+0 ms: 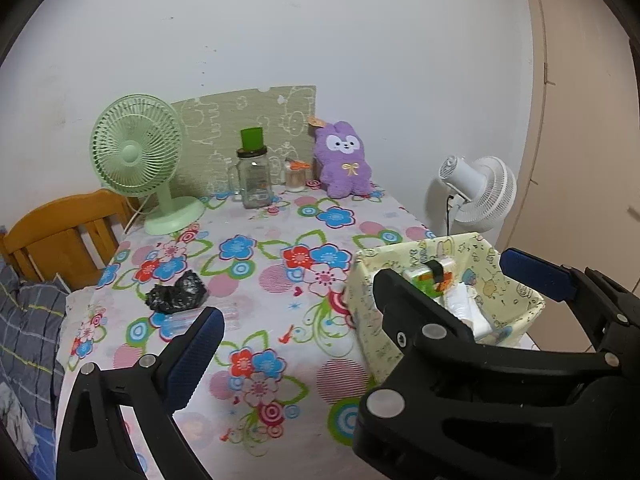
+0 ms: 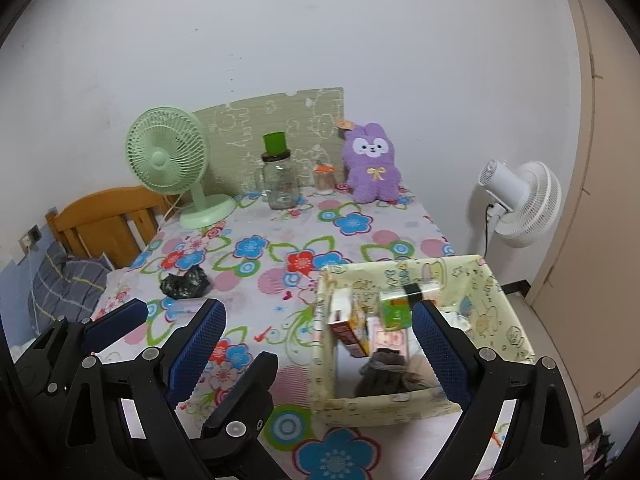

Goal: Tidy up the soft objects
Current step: 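Withdraw both tools from the box toward the black bag and straw bag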

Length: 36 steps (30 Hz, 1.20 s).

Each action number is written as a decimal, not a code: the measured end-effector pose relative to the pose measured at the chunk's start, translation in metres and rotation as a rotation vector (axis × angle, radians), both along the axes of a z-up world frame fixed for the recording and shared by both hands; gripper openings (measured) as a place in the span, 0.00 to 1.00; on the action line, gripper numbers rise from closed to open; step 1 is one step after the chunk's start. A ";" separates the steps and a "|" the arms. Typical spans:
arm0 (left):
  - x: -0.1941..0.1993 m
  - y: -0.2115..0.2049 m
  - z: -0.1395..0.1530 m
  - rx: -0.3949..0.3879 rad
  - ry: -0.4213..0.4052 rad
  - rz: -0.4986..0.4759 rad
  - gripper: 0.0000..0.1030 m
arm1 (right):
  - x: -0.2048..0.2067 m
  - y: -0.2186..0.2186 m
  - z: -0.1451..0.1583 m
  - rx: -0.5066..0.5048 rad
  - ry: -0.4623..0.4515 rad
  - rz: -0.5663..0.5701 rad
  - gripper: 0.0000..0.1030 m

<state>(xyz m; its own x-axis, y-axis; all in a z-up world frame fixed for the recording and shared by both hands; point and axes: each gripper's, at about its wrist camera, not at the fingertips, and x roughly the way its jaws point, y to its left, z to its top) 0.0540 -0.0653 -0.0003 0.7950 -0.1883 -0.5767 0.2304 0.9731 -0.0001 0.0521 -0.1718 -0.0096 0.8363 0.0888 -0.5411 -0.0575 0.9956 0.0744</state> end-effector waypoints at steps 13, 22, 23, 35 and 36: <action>-0.002 0.034 -0.007 0.002 0.004 0.048 0.98 | 0.004 0.039 -0.005 -0.007 0.004 0.079 0.93; 0.005 0.058 -0.014 -0.017 0.010 0.089 0.99 | 0.013 0.062 -0.010 -0.028 0.003 0.104 0.98; 0.005 0.060 -0.015 -0.019 0.011 0.092 0.99 | 0.014 0.065 -0.011 -0.028 0.001 0.108 0.99; 0.024 0.091 -0.036 0.000 0.047 0.148 0.99 | 0.036 0.097 -0.028 -0.086 -0.002 0.151 1.00; 0.026 0.094 -0.038 0.003 0.050 0.153 0.99 | 0.039 0.101 -0.030 -0.087 0.000 0.161 1.00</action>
<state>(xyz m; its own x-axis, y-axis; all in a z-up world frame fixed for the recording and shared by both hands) 0.0802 0.0287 -0.0382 0.7843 -0.0658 -0.6169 0.0797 0.9968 -0.0050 0.0914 -0.0712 -0.0396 0.8152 0.1743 -0.5523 -0.2164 0.9762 -0.0113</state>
